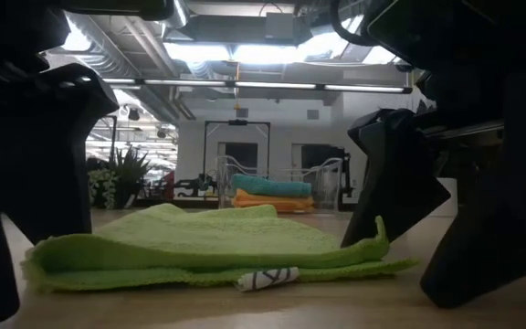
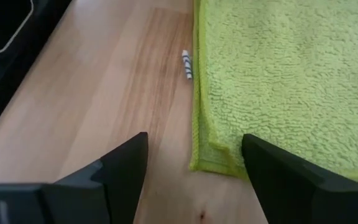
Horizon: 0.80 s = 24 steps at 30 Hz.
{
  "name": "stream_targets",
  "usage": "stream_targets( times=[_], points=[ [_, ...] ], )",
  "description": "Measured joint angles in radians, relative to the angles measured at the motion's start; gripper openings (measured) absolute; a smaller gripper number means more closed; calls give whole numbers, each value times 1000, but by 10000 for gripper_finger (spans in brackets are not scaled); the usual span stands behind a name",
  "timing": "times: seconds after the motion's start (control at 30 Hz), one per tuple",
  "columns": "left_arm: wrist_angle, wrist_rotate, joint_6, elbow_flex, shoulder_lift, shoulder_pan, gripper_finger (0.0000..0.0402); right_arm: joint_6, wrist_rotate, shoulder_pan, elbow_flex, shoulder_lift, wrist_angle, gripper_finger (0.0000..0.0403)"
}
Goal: Fold microfiber towels
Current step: Fold the green towel
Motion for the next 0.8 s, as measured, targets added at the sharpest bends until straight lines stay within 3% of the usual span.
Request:
stream_targets(
  times=[0.23,0.43,0.6,0.8],
  points=[
    [1,-14,11,-1,0,1,212,1,35,2,2,12,-31,214],
    [3,-43,-1,-2,3,4,177,40,47,3,2,41,-5,161],
    [9,-52,-35,-23,1,5,125,50,57,1,1,44,10,126],
    [0,-3,-108,-39,-5,7,24,131,69,8,-1,43,8,68]
  ],
)
